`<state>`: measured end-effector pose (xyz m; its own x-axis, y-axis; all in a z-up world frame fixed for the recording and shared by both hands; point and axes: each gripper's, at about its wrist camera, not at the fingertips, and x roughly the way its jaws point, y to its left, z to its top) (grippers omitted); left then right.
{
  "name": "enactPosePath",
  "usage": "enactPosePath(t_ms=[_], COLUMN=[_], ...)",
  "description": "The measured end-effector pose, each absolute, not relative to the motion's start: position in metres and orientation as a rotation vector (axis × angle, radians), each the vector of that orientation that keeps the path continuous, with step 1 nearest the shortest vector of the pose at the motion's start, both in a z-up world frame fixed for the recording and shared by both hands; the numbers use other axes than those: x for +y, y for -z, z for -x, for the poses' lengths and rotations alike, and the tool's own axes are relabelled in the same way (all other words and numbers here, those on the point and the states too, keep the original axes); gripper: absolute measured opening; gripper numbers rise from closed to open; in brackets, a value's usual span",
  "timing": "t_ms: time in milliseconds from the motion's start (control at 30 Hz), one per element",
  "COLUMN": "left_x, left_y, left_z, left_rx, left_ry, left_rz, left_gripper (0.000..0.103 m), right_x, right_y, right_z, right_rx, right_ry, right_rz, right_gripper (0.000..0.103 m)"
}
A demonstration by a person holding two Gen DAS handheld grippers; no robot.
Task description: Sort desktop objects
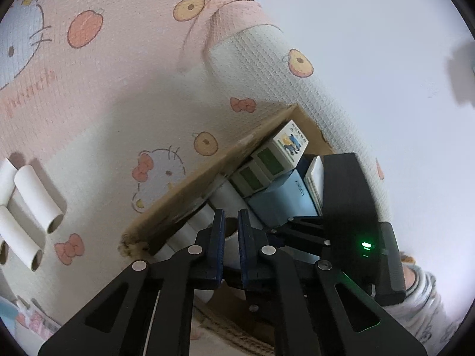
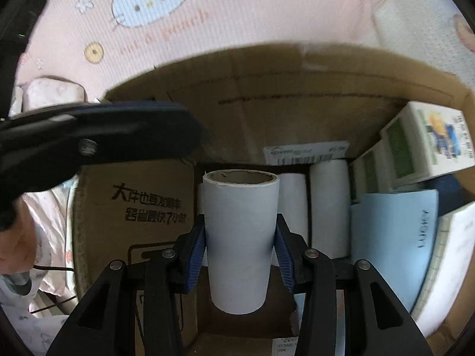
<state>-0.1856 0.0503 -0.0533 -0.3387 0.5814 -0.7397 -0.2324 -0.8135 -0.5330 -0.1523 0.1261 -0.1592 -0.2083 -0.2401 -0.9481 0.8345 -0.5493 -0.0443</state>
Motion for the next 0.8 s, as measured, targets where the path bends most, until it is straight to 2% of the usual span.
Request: enactPosePath(t_ms=[267, 433, 567, 800], left_x=[0.042, 0.032, 0.03, 0.03], left_y=[0.05, 0.054, 0.054, 0.057], left_z=[0.18, 0.183, 0.184, 0.186], left_rx=[-0.458, -0.519, -0.505, -0.527], left_ry=[-2.188, -2.175, -2.187, -2.174], left_rz=[1.361, 1.364, 1.362, 1.373], left_gripper=[0.009, 0.009, 0.009, 0.01], right_x=[0.113, 0.103, 0.102, 0.101], right_y=[0.175, 0.183, 0.191, 0.188], right_z=[0.163, 0.165, 0.168, 0.16], right_rx=[0.712, 0.787, 0.729, 0.734], right_ry=[1.769, 1.755, 1.725, 1.717], right_rz=[-1.416, -1.421, -1.485, -1.463], right_gripper=[0.041, 0.041, 0.041, 0.041])
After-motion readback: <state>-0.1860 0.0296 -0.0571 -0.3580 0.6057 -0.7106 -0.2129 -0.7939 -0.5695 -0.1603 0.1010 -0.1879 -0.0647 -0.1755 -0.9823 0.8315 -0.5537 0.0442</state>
